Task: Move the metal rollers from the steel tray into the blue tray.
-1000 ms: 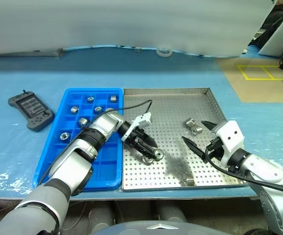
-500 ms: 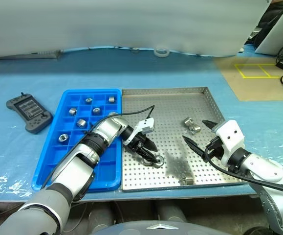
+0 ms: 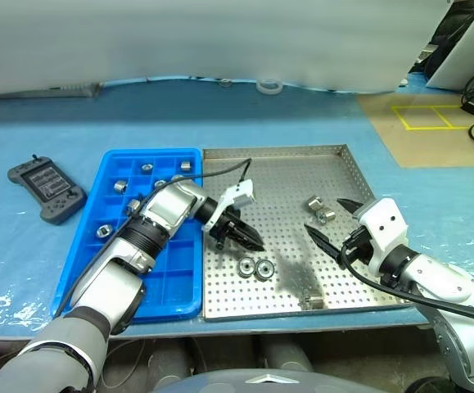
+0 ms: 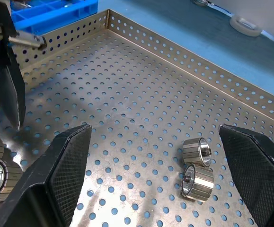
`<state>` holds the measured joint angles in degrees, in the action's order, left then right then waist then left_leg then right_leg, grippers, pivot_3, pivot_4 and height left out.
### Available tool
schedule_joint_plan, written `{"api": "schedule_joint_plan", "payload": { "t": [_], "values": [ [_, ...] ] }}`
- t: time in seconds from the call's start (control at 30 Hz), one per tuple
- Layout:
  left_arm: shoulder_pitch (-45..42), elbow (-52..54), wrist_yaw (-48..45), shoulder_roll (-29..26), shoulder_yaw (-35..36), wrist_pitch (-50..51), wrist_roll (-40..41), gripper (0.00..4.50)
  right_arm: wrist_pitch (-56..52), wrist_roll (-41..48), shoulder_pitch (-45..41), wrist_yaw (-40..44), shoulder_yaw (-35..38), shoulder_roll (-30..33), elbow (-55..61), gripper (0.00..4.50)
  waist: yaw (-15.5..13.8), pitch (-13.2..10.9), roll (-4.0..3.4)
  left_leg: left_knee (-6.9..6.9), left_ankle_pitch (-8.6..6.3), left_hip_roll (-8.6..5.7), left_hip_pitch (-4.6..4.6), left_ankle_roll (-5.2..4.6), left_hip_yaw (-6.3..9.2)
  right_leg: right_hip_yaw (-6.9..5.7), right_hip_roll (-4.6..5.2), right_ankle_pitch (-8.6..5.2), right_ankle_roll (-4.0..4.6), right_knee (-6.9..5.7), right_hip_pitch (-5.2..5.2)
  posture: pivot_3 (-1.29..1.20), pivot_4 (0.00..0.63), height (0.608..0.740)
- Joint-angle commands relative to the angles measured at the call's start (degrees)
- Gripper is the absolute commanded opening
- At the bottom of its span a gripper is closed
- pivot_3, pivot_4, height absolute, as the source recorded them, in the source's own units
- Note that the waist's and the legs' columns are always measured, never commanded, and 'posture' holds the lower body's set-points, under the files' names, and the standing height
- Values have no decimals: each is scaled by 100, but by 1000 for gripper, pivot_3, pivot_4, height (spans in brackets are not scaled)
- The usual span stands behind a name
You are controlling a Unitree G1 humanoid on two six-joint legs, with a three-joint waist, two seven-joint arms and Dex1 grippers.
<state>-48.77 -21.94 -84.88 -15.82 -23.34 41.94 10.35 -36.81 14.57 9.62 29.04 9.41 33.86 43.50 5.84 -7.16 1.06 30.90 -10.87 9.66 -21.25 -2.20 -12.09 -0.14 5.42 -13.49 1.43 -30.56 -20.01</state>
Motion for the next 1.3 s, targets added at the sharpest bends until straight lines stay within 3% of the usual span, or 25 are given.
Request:
{"api": "schedule_joint_plan", "payload": {
  "t": [0.03,0.23,0.37,0.47,0.57,0.7,0.9,1.03,1.13,1.23,1.3],
  "values": [
    [-190,271,389,210,394,316,361,933,90,20,-63,-23,45,12,55,4500,-7,-1,-1,0,0,-1,0,0,0,0,0,0,0,0,1,-507,150,740],
    [249,123,536,167,607,-811,336,933,41,89,27,52,93,72,109,4500,4,-4,2,-3,-3,-3,-5,-5,0,3,0,-4,6,8,-2,-483,150,740],
    [86,-564,1307,-374,83,-4705,-1164,933,18,138,80,116,194,139,123,4500,-7,-5,3,-1,-1,0,-20,-4,4,-5,-2,-4,5,3,-15,-478,150,740],
    [-122,-540,1124,-408,249,-5887,-988,933,31,136,167,146,252,186,100,4500,-46,-5,3,0,-4,-2,-22,-6,12,-12,-1,-4,3,16,-5,-477,150,740],
    [134,67,-29,-661,60,-6135,-397,933,83,122,320,160,224,187,99,4500,-95,-4,6,0,-16,-15,-25,-25,10,-13,13,-4,6,26,5,-482,150,740],
    [374,122,-529,-601,29,-6213,-18,933,71,114,515,117,180,143,210,4500,-85,-4,6,4,-20,-24,-10,-42,1,-1,23,-3,8,-11,1,-494,150,740],
    [662,-212,-762,-668,-248,-6170,89,933,-40,167,826,2,198,82,512,4500,-46,-5,3,4,-24,-15,15,-10,-2,8,17,-9,11,-15,3,-523,150,740],
    [417,-511,-718,-393,-161,-5161,46,933,-209,205,1107,-111,206,8,823,4500,-35,-5,5,10,-22,-17,18,-6,-3,17,15,-16,19,-14,-12,-549,150,740],
    [430,-233,-760,-547,-399,-4677,394,933,-302,196,1392,-181,231,-40,1049,4500,-4,-3,8,12,-22,-20,16,-7,-4,23,16,-16,19,-12,-14,-576,150,740],
    [504,-30,-762,-772,-697,-4600,519,1494,-352,185,1564,-246,280,-77,1195,4500,85,-3,8,4,-22,-17,12,-6,-4,22,11,-16,19,-13,-9,-594,150,740],
    [496,-14,-762,-821,-828,-4472,602,2111,-365,160,1607,-291,293,-92,1222,4500,137,-2,8,2,-22,-13,11,-6,-4,21,7,-16,20,-13,0,-603,150,740]
  ]
}}
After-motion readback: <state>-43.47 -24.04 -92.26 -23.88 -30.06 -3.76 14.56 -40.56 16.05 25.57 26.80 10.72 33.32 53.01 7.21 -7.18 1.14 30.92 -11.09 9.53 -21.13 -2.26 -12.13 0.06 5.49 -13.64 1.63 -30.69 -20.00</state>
